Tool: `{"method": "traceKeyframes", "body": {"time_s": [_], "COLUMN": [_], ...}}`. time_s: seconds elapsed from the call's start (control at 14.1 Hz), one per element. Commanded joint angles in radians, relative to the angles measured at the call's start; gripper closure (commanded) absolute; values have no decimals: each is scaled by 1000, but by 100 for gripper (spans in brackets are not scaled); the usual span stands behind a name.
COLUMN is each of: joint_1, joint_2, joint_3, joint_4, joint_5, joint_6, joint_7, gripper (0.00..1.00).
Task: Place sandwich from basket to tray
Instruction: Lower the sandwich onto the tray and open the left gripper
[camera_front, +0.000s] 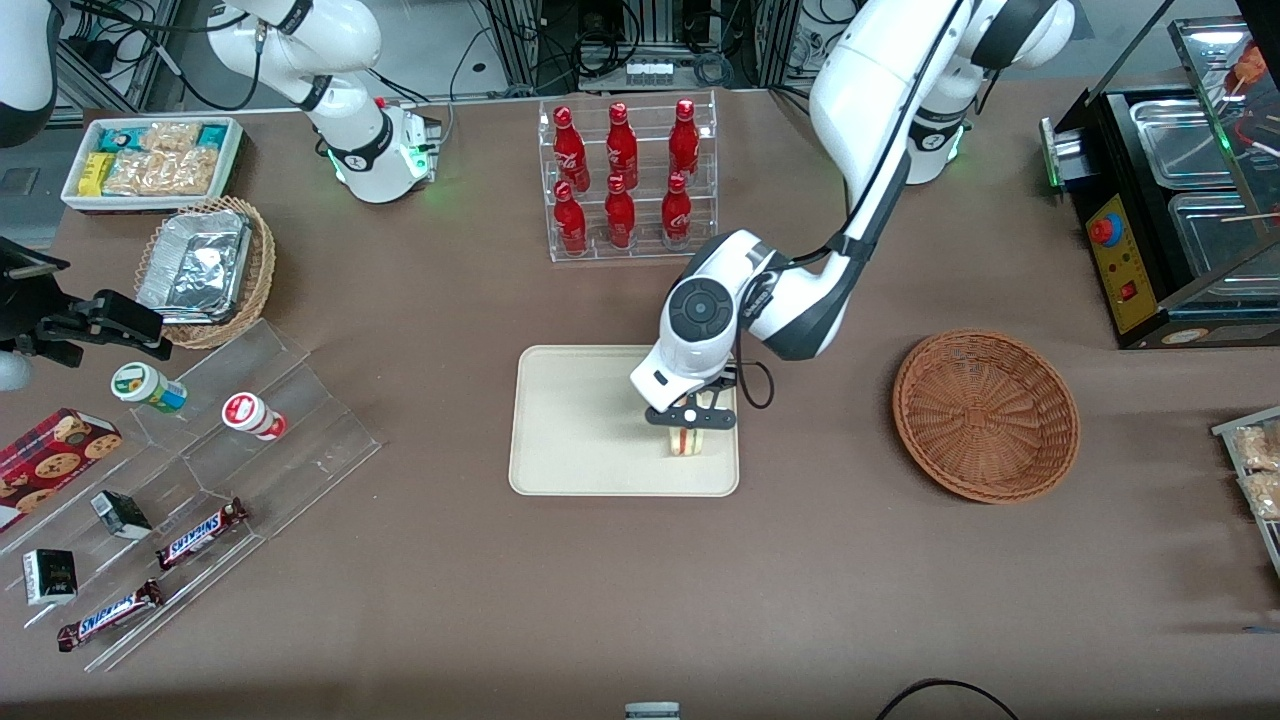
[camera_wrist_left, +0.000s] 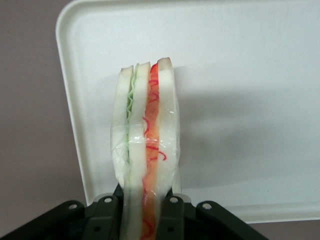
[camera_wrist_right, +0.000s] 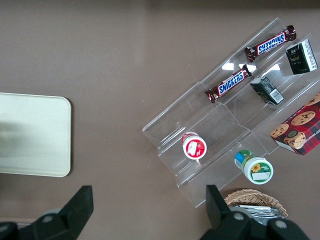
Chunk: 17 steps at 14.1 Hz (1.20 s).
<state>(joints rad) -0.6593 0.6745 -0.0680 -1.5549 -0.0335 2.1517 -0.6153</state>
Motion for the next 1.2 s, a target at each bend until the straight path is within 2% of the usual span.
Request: {"method": "traceKeyframes", "body": {"time_s": [0.0, 0.21, 0.35, 0.5, 0.57, 0.78, 0.92, 1.13], "joint_1": [-11, -10, -10, -8, -11, 4, 13, 35], "joint_2": [28, 34, 37, 31, 28, -41, -102, -222], "joint_3": [13, 14, 14, 14, 14, 17, 31, 102], "joint_4": [35, 35, 35, 35, 35, 19, 18, 15], "joint_5": [7, 6, 6, 7, 10, 10, 10, 0], "joint_6": [-1, 25, 30, 28, 28, -16, -157, -298], "joint_7": [-3, 6, 9, 8, 2, -7, -6, 5], "gripper": [71, 65, 47, 18, 1, 0, 0, 0]}}
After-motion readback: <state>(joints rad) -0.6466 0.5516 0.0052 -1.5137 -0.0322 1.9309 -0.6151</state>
